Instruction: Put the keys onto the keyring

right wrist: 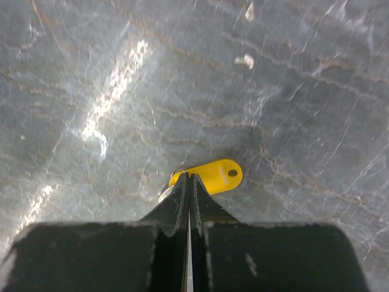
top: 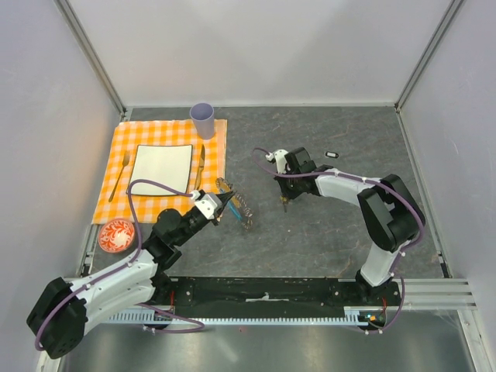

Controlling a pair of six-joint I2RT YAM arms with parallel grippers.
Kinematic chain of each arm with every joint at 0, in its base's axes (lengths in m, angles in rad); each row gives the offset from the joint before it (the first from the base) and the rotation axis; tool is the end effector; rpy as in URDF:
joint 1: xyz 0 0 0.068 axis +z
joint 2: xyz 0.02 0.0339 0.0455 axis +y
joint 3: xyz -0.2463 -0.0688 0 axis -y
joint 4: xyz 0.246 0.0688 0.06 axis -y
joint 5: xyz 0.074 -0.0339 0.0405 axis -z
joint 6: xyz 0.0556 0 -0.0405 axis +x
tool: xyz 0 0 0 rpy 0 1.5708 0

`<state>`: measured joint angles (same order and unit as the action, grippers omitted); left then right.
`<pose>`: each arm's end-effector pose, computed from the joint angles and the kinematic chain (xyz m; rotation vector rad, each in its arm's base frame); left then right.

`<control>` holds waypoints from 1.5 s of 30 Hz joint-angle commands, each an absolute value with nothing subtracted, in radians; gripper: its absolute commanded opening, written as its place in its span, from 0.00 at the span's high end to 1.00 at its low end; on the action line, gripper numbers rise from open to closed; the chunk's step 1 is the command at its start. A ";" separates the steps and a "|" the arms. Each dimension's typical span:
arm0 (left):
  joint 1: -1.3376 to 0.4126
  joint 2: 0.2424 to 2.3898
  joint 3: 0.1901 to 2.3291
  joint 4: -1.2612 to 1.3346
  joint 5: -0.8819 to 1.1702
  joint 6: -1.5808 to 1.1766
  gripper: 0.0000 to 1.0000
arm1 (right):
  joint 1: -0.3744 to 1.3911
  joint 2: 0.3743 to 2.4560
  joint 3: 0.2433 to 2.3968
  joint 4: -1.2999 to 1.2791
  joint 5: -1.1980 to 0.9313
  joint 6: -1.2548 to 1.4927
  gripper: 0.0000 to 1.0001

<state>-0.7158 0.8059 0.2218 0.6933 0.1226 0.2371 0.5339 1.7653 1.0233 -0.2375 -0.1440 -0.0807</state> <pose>0.1586 -0.1470 0.2197 0.7672 1.2661 -0.4787 0.3070 0.1908 0.1260 -0.8326 2.4366 0.3571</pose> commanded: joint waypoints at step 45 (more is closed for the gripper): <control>-0.724 0.805 0.229 0.796 0.133 0.261 0.98 | 0.534 1.744 0.996 -0.155 -0.316 -0.051 0.85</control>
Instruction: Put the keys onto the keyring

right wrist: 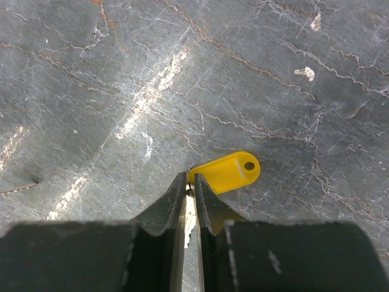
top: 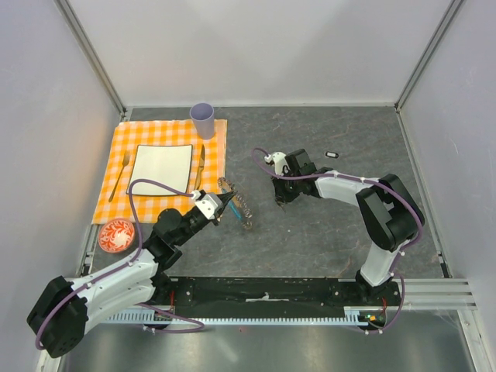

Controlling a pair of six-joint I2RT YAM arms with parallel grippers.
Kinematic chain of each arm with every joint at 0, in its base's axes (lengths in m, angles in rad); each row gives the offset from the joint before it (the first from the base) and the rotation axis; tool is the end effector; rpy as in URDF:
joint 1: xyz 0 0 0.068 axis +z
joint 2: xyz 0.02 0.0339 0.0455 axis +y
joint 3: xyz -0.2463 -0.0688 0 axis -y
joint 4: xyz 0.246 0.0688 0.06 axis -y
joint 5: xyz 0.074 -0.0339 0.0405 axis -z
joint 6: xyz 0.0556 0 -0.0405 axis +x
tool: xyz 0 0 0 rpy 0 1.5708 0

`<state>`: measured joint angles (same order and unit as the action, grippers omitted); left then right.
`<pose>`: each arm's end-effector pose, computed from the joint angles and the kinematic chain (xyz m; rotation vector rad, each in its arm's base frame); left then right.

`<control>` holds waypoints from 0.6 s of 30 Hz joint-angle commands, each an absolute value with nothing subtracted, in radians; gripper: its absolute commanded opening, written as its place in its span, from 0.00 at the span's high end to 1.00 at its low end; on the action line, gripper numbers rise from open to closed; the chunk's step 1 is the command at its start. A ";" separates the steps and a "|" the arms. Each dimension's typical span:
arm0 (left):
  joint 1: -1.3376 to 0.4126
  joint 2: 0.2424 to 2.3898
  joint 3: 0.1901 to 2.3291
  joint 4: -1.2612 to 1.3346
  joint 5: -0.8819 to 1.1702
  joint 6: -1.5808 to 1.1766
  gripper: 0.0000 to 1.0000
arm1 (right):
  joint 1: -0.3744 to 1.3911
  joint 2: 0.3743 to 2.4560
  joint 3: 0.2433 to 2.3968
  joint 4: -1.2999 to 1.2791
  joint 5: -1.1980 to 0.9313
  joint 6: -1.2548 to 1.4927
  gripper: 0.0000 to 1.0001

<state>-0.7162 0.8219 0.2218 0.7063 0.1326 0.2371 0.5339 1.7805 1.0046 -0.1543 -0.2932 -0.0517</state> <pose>0.1593 -0.1484 0.2182 0.7762 1.2650 -0.4861 0.3060 0.1995 0.1229 -0.8493 2.3877 0.5634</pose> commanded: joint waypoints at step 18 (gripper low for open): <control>-0.724 0.799 0.229 0.796 0.140 0.261 0.98 | 0.535 1.712 0.979 -0.183 -0.302 -0.074 0.83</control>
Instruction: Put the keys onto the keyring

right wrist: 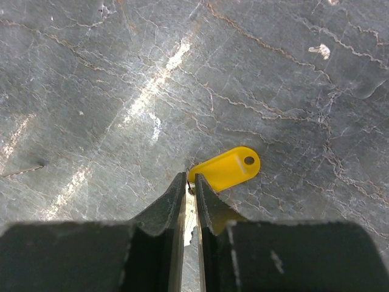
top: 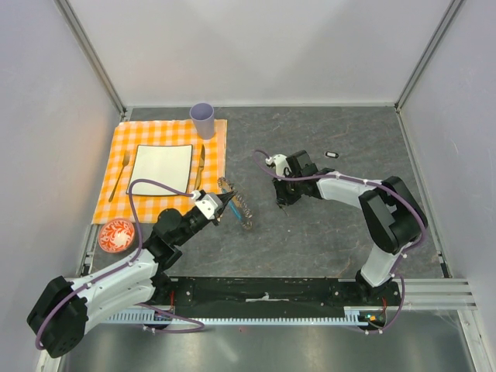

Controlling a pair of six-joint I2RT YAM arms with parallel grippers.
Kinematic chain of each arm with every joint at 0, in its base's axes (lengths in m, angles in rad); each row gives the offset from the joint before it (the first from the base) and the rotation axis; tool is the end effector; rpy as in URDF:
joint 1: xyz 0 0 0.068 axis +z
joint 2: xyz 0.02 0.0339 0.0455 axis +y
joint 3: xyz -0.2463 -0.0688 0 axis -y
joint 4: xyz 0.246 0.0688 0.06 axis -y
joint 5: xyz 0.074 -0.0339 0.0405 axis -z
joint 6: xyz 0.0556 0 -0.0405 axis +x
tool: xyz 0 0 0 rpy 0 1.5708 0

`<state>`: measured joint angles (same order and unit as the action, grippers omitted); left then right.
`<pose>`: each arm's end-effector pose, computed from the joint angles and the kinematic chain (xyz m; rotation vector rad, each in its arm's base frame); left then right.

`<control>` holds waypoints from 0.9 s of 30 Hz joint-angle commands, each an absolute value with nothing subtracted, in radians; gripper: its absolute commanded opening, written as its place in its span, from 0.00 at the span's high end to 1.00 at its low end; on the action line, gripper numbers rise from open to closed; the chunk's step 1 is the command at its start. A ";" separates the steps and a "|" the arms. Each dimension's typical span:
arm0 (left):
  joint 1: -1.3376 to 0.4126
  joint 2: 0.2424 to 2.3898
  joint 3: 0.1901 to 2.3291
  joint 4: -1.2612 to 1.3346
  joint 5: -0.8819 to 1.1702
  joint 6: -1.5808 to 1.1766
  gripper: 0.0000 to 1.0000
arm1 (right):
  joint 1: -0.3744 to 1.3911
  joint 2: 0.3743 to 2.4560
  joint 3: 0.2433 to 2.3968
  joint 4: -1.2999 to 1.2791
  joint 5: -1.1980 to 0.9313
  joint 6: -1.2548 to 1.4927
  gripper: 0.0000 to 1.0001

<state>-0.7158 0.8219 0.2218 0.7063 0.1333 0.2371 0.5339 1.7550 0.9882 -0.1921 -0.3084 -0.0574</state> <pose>0.1593 -0.1484 0.2182 0.7765 1.2649 -0.4863 0.2986 0.1961 0.1242 -0.8659 2.4116 0.5773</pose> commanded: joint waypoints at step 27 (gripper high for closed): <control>-0.724 0.801 0.230 0.796 0.150 0.256 0.98 | 0.535 1.710 0.942 -0.124 -0.330 -0.091 0.87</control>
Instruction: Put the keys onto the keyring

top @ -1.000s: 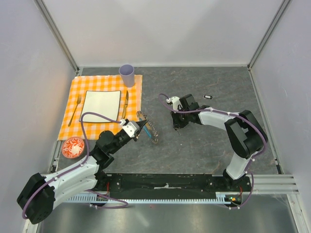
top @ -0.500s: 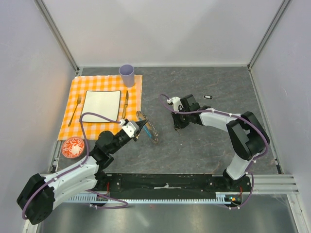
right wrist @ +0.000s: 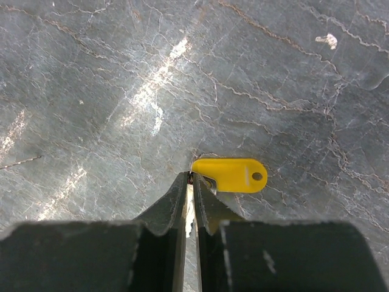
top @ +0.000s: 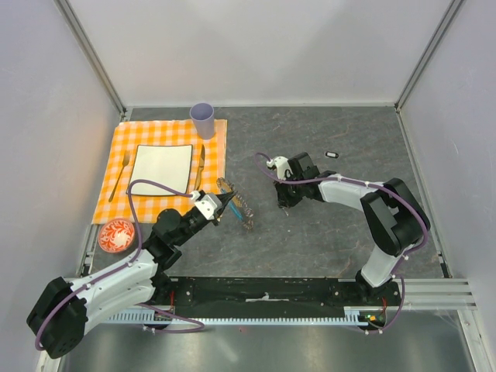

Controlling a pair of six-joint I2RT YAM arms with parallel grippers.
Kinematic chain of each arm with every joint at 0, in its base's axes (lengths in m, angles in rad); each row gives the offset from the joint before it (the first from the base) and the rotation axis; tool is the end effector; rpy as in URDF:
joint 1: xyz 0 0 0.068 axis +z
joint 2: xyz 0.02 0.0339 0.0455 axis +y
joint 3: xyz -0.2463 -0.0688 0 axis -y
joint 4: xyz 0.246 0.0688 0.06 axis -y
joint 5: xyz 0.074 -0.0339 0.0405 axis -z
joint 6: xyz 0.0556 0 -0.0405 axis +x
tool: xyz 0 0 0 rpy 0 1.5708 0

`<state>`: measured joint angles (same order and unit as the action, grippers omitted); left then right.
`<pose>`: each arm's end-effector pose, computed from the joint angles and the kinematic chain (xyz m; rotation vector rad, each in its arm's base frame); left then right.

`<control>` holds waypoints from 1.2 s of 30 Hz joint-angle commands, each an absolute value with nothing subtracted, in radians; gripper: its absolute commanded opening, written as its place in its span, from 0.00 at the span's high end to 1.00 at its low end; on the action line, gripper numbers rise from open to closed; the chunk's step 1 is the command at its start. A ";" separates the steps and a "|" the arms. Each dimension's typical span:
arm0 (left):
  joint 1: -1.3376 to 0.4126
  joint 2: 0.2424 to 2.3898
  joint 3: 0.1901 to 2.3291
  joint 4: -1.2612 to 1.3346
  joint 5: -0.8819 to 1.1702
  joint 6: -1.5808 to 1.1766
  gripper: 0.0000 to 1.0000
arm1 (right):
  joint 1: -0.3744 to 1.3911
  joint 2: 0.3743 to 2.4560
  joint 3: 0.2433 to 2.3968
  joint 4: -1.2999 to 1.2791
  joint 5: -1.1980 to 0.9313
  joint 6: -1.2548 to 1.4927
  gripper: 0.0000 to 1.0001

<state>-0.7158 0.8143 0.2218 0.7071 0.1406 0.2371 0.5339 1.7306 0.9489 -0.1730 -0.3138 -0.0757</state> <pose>0.1584 -0.1481 0.2198 0.7782 1.2545 -0.4920 0.2920 0.1926 0.1224 -0.8885 2.3961 0.5777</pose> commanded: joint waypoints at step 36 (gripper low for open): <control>-0.724 0.916 0.399 0.729 0.641 0.327 0.98 | 0.655 0.982 1.023 -0.594 -0.431 -0.465 1.00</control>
